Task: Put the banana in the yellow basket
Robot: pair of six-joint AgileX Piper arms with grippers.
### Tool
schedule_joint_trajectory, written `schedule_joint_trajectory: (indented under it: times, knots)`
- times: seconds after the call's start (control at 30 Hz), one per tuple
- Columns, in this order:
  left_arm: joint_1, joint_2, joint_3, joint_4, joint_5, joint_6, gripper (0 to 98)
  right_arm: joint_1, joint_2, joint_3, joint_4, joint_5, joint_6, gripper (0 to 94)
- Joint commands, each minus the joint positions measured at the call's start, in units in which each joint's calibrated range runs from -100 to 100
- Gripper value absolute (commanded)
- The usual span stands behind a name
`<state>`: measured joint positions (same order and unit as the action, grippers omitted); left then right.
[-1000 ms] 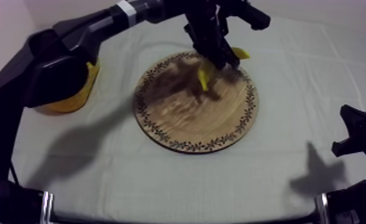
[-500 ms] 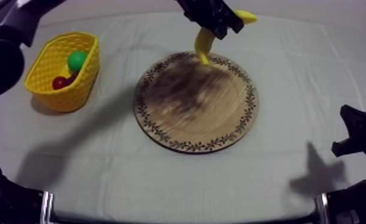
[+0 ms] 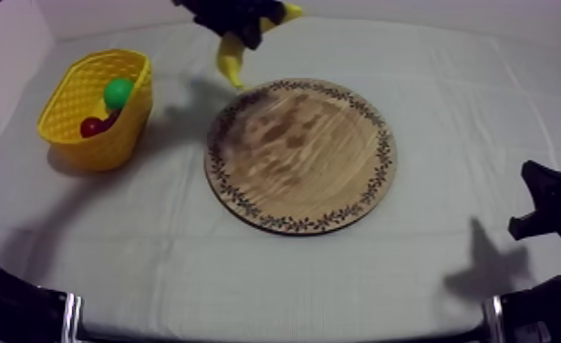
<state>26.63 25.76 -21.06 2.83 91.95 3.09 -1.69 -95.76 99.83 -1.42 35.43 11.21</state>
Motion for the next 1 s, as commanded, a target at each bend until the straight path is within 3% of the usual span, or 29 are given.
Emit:
schedule_joint_trajectory:
  times: [0.0, 0.63, 0.97]
  knots:
    - [-2.64, -2.21, 4.25, -0.05, 0.03, -0.01, 15.6, 0.0, 0.0, 0.05, -0.02, 0.05, 0.0, 0.2]
    - [-22.32, -15.02, 22.29, -1.07, 2.31, -2.74, 14.2, 0.0, 0.0, 0.05, -0.02, 0.05, 0.0, 0.2]
    - [-25.84, -16.79, 25.53, -2.42, 4.26, -2.76, 13.1, 0.0, 0.0, 0.05, -0.02, 0.05, 0.0, 0.2]
